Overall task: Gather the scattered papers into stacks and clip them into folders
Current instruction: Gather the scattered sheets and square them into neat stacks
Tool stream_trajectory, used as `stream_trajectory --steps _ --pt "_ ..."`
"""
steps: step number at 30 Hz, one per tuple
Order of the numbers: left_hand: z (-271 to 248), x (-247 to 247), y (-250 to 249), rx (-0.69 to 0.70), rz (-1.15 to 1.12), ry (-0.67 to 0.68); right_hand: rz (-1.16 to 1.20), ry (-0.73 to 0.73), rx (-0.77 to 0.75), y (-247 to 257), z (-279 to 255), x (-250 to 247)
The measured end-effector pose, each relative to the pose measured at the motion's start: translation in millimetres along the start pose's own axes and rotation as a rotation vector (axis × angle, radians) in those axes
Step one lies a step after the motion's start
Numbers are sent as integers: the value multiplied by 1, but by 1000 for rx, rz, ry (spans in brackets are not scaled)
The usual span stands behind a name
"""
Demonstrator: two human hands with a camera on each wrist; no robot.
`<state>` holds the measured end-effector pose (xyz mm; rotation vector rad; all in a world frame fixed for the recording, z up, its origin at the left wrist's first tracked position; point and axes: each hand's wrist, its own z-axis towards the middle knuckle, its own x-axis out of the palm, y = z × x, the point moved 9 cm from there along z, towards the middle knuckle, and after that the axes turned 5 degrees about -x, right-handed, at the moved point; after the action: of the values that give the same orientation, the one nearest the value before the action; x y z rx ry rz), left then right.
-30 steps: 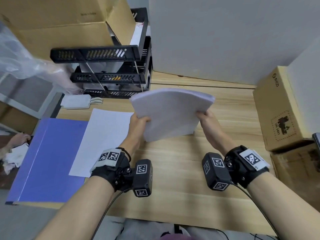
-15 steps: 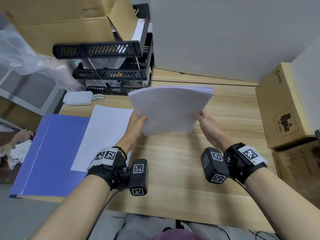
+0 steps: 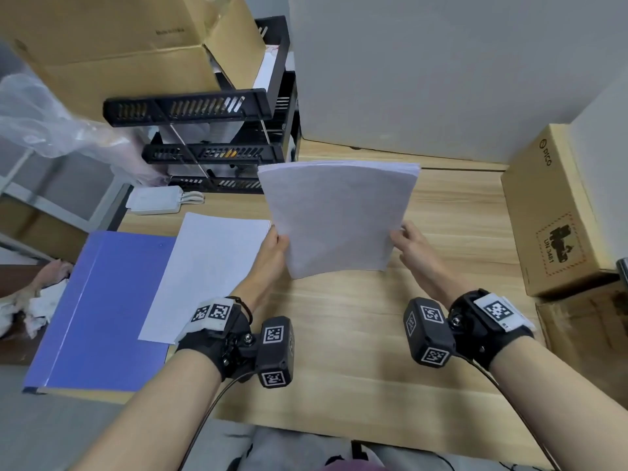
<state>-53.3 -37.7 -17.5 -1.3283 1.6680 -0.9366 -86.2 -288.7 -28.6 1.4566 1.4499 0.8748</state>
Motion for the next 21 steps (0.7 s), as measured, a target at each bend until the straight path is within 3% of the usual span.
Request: stream_trajectory --steps 5,9,15,21 --pt "6 -7 2 -4 82 -101 -82 -12 -4 0 4 -1" --pt "15 -12 16 -84 132 -102 -134 -30 37 -11 8 0" --pt "1 -34 65 -288 164 -11 -238 208 249 -59 -5 43" --pt "-9 -97 98 -327 89 -203 -242 295 302 -75 -14 102"
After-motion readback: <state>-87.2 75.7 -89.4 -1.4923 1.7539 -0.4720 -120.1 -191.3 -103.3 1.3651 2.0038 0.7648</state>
